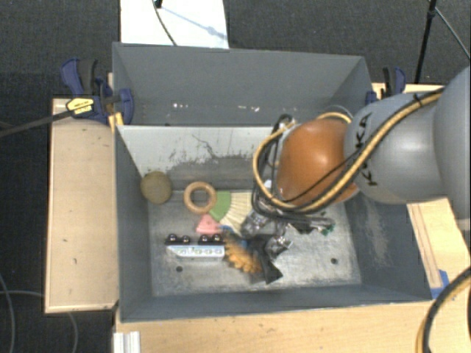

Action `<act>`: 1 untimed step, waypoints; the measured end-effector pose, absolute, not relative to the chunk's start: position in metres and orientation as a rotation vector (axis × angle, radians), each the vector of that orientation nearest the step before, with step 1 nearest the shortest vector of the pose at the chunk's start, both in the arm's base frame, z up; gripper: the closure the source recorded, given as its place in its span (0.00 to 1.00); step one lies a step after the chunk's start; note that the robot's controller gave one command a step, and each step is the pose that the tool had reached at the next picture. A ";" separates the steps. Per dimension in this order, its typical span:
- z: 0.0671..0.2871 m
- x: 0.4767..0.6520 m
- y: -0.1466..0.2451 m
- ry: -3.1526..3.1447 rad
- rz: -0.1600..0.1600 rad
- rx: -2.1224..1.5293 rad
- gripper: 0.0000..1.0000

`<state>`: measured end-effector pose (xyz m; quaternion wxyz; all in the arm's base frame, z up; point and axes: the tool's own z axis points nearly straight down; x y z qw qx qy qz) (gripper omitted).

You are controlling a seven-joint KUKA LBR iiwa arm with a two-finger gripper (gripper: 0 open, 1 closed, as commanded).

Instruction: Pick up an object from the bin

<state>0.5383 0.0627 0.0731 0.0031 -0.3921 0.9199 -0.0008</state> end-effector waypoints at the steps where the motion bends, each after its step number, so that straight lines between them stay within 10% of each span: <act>1: 0.073 0.539 0.063 2.883 -0.003 -1.230 1.00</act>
Offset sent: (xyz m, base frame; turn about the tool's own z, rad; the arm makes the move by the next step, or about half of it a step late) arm -0.0075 0.0090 0.1258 -0.0387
